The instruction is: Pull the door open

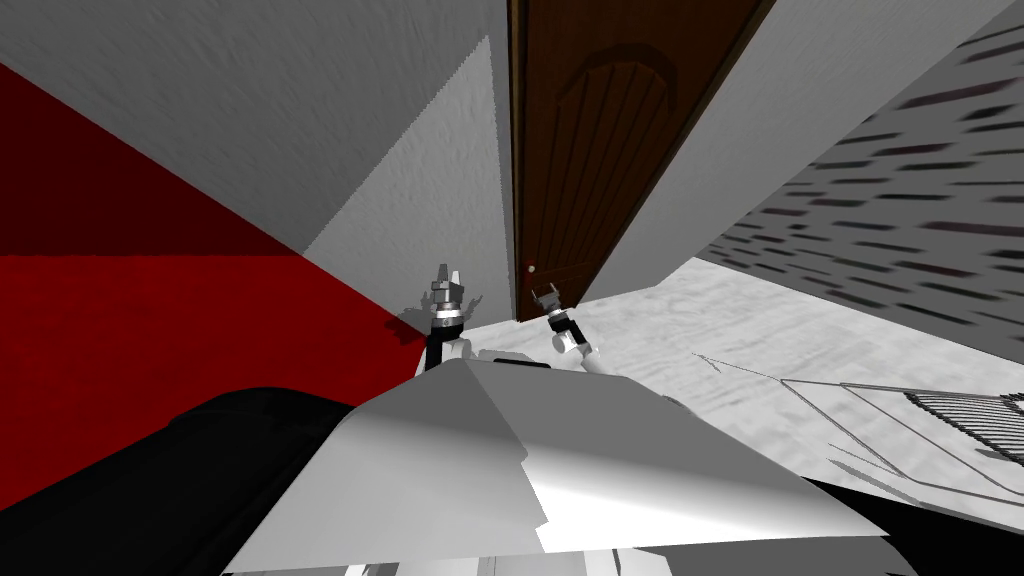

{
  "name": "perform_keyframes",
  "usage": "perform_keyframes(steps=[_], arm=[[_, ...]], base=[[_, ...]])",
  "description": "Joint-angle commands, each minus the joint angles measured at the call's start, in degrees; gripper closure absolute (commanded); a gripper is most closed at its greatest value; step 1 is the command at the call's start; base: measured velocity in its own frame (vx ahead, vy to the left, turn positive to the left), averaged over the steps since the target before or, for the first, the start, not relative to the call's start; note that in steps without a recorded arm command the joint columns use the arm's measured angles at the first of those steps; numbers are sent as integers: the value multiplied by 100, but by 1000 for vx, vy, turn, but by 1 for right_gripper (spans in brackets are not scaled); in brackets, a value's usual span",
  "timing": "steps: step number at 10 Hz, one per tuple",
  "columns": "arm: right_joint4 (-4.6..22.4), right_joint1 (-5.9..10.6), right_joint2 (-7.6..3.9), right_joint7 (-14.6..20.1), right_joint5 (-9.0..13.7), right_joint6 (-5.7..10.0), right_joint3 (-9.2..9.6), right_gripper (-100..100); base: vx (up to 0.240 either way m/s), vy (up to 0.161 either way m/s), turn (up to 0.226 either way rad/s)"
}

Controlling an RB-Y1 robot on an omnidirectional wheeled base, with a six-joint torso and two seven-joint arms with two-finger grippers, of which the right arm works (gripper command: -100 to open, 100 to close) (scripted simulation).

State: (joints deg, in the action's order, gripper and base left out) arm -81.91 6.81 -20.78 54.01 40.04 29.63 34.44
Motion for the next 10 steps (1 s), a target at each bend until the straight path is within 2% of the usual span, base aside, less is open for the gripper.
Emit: perform_keyframes(steps=[1, 9, 10], arm=[[166, 118, -65, 211, 121, 2, 106, -100], [866, 606, -344, 1058, 633, 8, 577, -100], [1018, 712, -404, 1243, 745, 10, 680, -100]], base=[[66, 41, -28], [85, 46, -37], [113, 60, -50]])
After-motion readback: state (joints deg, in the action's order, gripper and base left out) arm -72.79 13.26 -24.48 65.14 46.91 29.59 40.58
